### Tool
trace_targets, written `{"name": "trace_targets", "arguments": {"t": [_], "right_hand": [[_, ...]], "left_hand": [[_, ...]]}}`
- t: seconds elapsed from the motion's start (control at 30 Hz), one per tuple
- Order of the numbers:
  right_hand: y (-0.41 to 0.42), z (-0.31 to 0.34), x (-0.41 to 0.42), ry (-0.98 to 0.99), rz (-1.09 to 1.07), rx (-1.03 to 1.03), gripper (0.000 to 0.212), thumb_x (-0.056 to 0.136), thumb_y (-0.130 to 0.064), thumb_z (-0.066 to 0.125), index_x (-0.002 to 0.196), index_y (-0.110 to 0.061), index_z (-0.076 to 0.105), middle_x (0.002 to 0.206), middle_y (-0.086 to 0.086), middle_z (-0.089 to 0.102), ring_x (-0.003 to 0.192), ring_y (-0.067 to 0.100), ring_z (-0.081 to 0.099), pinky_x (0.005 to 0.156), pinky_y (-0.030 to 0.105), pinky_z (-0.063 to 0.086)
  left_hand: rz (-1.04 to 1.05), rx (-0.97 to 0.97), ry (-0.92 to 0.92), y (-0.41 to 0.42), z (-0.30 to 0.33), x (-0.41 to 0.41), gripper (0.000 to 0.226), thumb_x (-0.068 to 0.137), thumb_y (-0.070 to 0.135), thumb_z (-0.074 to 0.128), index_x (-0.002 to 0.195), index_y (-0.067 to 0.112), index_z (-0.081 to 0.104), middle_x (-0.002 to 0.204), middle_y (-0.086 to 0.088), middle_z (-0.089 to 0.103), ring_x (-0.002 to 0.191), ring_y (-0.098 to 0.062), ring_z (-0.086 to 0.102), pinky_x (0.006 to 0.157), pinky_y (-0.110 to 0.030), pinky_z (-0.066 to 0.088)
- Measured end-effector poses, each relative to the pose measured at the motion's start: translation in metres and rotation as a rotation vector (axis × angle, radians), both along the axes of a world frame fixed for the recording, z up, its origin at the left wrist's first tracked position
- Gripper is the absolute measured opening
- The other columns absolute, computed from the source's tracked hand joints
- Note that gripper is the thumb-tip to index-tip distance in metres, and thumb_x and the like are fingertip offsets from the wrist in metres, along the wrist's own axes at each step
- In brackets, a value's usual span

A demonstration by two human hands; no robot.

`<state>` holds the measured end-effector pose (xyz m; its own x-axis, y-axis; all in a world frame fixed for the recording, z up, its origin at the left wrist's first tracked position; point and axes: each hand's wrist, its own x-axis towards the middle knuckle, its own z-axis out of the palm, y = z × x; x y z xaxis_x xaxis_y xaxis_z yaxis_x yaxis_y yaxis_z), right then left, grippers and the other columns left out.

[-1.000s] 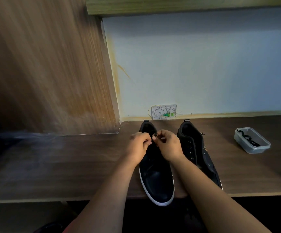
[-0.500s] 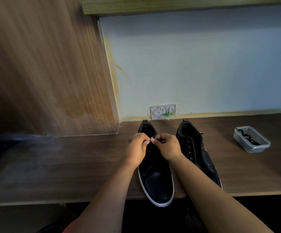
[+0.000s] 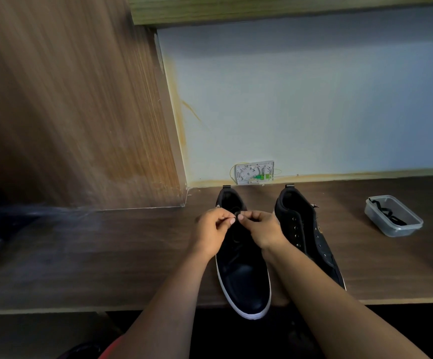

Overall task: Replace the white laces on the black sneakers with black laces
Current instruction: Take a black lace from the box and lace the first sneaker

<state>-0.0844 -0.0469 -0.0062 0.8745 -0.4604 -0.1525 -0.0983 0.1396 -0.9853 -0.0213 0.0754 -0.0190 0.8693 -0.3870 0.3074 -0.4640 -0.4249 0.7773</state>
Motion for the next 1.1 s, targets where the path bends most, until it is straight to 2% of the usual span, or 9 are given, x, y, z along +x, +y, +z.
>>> {"name": "trace_targets", "arguments": {"t": [0.17, 0.3, 0.47, 0.57, 0.73, 0.8, 0.93, 1.03, 1.1], "right_hand": [[0.000, -0.002, 0.000, 0.020, -0.044, -0.332, 0.008, 0.088, -0.017, 0.068, 0.082, -0.022, 0.068, 0.079, -0.008, 0.068, 0.076, 0.006, 0.063, 0.072, 0.018, 0.050], [0.002, -0.003, 0.002, 0.045, -0.020, -0.233, 0.011, 0.090, -0.015, 0.066, 0.080, -0.019, 0.069, 0.081, 0.001, 0.070, 0.079, 0.015, 0.065, 0.078, 0.030, 0.053], [-0.005, -0.009, 0.004, 0.056, -0.021, -0.413, 0.011, 0.085, -0.024, 0.072, 0.077, -0.031, 0.069, 0.082, -0.009, 0.070, 0.088, 0.013, 0.066, 0.079, 0.026, 0.052], [-0.006, -0.011, 0.003, 0.053, -0.068, -0.578, 0.013, 0.077, -0.041, 0.075, 0.068, -0.045, 0.068, 0.079, -0.019, 0.069, 0.101, 0.017, 0.060, 0.086, 0.037, 0.051], [-0.010, -0.002, -0.003, 0.120, 0.041, -0.927, 0.006, 0.090, -0.039, 0.062, 0.091, -0.035, 0.066, 0.100, -0.015, 0.055, 0.110, 0.017, 0.036, 0.088, 0.037, 0.037], [-0.011, -0.002, -0.002, 0.138, 0.092, -1.016, 0.012, 0.094, -0.037, 0.055, 0.099, -0.030, 0.064, 0.108, -0.010, 0.055, 0.115, 0.021, 0.035, 0.089, 0.039, 0.035], [-0.016, -0.008, 0.002, 0.082, 0.200, -0.962, 0.015, 0.095, -0.034, 0.052, 0.084, -0.043, 0.058, 0.105, -0.009, 0.056, 0.115, 0.024, 0.043, 0.095, 0.043, 0.035], [-0.023, -0.007, 0.000, 0.014, 0.194, -0.976, 0.023, 0.092, -0.030, 0.055, 0.083, -0.050, 0.062, 0.102, -0.011, 0.056, 0.110, 0.020, 0.047, 0.091, 0.037, 0.034], [-0.020, -0.001, -0.007, -0.076, 0.111, -0.962, 0.013, 0.088, -0.027, 0.064, 0.086, -0.040, 0.069, 0.095, -0.011, 0.056, 0.101, 0.017, 0.051, 0.087, 0.033, 0.039]], "left_hand": [[-0.049, -0.004, 0.068, 0.004, 0.001, 0.001, 0.009, 0.088, 0.011, 0.067, 0.087, 0.019, 0.072, 0.078, 0.011, 0.068, 0.076, -0.009, 0.066, 0.073, -0.028, 0.053], [-0.057, -0.010, 0.073, 0.004, 0.003, -0.002, 0.010, 0.088, 0.010, 0.067, 0.090, 0.016, 0.074, 0.075, 0.012, 0.068, 0.074, -0.009, 0.066, 0.072, -0.025, 0.052], [-0.082, 0.001, 0.067, 0.009, 0.004, 0.000, 0.012, 0.088, 0.010, 0.067, 0.091, 0.018, 0.075, 0.074, 0.013, 0.068, 0.074, -0.004, 0.065, 0.070, -0.015, 0.049], [-0.074, 0.021, 0.025, 0.008, 0.003, -0.001, 0.012, 0.088, 0.011, 0.066, 0.090, 0.019, 0.075, 0.074, 0.013, 0.067, 0.073, -0.003, 0.063, 0.067, -0.013, 0.046], [-0.067, 0.062, -0.074, 0.006, -0.001, 0.001, 0.008, 0.087, 0.014, 0.066, 0.087, 0.019, 0.072, 0.085, 0.007, 0.068, 0.080, -0.007, 0.064, 0.072, -0.025, 0.051], [-0.052, 0.078, -0.111, 0.005, 0.000, 0.000, 0.007, 0.087, 0.014, 0.067, 0.088, 0.018, 0.072, 0.087, 0.007, 0.067, 0.080, -0.007, 0.063, 0.072, -0.020, 0.049], [0.013, 0.114, -0.180, 0.006, 0.004, -0.004, 0.006, 0.086, 0.010, 0.067, 0.087, 0.012, 0.073, 0.084, 0.005, 0.067, 0.075, -0.004, 0.057, 0.065, -0.003, 0.037], [0.006, 0.127, -0.157, 0.007, 0.003, -0.002, 0.006, 0.086, 0.013, 0.067, 0.087, 0.016, 0.072, 0.085, 0.007, 0.067, 0.074, -0.002, 0.056, 0.064, -0.004, 0.038], [-0.016, 0.131, -0.130, 0.007, 0.001, 0.001, 0.005, 0.085, 0.016, 0.068, 0.087, 0.020, 0.072, 0.084, 0.008, 0.068, 0.077, -0.005, 0.059, 0.068, -0.014, 0.044]]}}
